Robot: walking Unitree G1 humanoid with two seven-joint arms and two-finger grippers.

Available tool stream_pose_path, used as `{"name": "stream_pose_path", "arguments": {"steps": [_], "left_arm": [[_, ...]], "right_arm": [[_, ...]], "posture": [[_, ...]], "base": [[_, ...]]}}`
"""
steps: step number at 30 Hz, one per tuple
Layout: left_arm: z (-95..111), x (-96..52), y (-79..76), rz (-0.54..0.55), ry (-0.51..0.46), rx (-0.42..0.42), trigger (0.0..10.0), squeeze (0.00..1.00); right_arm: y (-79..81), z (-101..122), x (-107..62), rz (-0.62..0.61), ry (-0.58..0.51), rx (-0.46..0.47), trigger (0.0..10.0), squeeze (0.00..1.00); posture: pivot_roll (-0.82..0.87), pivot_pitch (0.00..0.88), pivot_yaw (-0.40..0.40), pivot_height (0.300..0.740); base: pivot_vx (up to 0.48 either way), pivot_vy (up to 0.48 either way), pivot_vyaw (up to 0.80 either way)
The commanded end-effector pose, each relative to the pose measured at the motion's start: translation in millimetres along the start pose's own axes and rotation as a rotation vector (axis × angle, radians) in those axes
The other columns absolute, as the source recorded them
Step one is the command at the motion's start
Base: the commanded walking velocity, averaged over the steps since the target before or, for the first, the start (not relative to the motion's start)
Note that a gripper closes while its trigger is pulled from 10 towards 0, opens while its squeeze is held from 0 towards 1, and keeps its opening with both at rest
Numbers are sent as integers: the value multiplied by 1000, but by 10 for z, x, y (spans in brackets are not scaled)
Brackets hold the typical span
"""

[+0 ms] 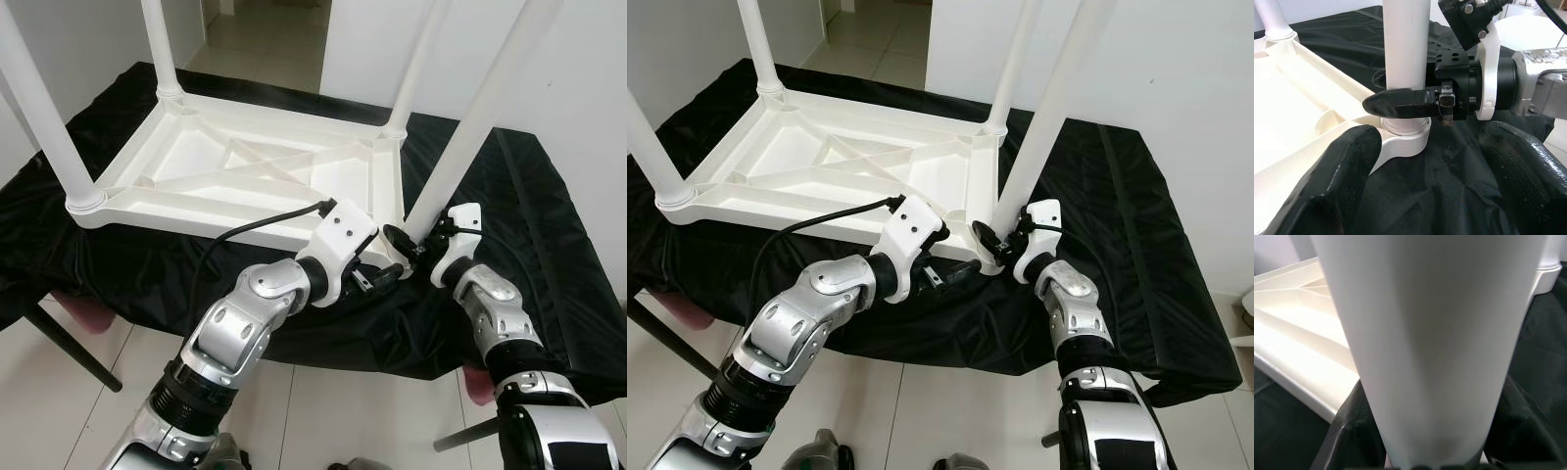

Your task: Building children table

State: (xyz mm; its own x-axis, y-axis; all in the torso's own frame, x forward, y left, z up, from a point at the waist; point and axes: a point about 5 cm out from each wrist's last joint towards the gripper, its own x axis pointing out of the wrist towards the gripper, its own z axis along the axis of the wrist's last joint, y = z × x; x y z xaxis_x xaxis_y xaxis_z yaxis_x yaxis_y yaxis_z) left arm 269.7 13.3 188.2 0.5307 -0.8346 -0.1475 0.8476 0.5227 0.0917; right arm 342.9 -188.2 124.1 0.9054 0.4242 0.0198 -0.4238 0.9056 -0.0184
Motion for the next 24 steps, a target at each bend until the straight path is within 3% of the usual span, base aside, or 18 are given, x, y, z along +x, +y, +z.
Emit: {"name": "stream_pose_path", "arguments": {"steps": [1,11,16,19,22,24], "left_arm": [[-14,0,-44,-18,8,-2,10000,0],[-29,0,-53,-28,15,-2,10000,0],[-39,22,-61,-43,21,3,10000,0],[-39,25,-66,-47,21,4,10000,0],[-42,30,-82,-53,22,5,10000,0],[-42,30,-82,-53,22,5,10000,0]], "right_arm": [[36,-74,-26,-67,21,25,10000,0],[103,-93,-57,-170,8,52,10000,0],[106,-121,-135,-384,-3,43,10000,0],[122,-126,-157,-445,-8,46,10000,0],[270,-125,-208,-647,2,54,10000,0],[270,-125,-208,-647,2,54,10000,0]], "posture": [[48,16,-58,740],[40,11,-51,740],[23,0,-38,740],[22,0,-38,740],[27,0,-43,740],[27,0,-43,740]], "base": [[0,0,0],[0,0,0],[0,0,0],[0,0,0],[0,0,0],[0,0,0]]}}
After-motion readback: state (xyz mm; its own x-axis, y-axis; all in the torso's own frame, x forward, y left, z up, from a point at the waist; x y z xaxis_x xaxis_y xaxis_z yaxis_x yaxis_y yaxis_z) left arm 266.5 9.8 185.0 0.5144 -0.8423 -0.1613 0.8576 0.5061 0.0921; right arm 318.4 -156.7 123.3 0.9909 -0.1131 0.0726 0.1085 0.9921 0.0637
